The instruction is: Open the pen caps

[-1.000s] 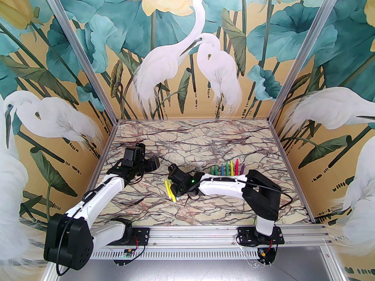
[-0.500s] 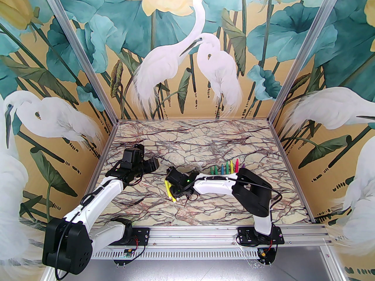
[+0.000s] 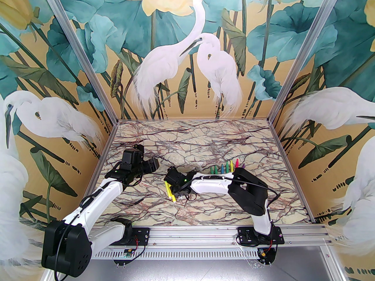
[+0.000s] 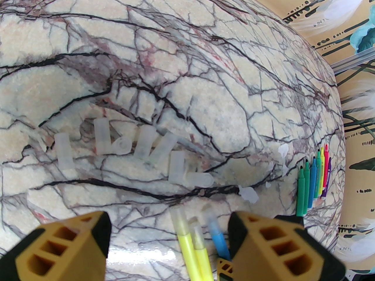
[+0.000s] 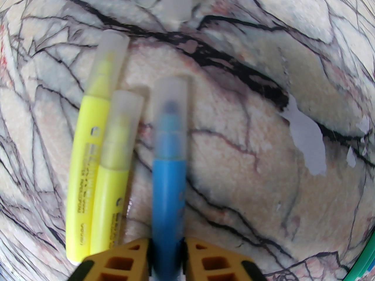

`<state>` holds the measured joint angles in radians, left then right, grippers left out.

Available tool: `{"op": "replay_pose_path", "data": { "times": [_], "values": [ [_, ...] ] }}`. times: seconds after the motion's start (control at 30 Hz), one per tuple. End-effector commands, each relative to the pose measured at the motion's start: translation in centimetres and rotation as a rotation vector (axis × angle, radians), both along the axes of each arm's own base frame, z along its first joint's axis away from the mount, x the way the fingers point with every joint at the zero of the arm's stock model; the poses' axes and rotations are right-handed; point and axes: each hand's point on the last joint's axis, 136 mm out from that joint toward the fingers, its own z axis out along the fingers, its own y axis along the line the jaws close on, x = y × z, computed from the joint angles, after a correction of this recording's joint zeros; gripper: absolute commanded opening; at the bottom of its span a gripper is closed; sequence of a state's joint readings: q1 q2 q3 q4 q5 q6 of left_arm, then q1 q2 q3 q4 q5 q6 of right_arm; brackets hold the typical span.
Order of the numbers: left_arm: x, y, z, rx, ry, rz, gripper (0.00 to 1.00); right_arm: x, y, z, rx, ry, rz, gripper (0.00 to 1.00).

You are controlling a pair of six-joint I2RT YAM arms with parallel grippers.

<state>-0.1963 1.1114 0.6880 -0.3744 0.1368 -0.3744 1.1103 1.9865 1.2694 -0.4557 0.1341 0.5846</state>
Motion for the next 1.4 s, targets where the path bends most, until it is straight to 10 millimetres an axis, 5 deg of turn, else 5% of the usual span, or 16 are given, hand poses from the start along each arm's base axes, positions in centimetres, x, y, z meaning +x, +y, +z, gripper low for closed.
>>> {"op": "replay_pose_path", "data": {
  "times": [0.0,0.43,0.73,1.1,1.37],
  "values": [
    [0.2,-0.4,0.8,-0.033,-0.03,-0.011,0.71,-0.4,-1.7,-0.6,-0.031,0.002,-0.045,0.21],
    [0.4,-3.0,1.7,-0.146,-0.04,-0.117,0.71,-0.2,-3.6,3.3,0.092,-0.094,-0.108,0.17],
    [0.8,-5.9,3.1,-0.276,-0.061,-0.236,0.69,0.1,-6.8,6.3,0.18,-0.199,-0.187,0.16],
    [-1.7,-13.0,6.2,-0.427,-0.131,-0.561,0.69,-0.5,-11.4,11.8,0.334,-0.325,-0.228,0.16],
    [-3.9,-18.2,7.0,-0.506,-0.118,-0.799,0.68,-1.1,-12.4,13.7,0.379,-0.35,-0.202,0.16]
  ]
}}
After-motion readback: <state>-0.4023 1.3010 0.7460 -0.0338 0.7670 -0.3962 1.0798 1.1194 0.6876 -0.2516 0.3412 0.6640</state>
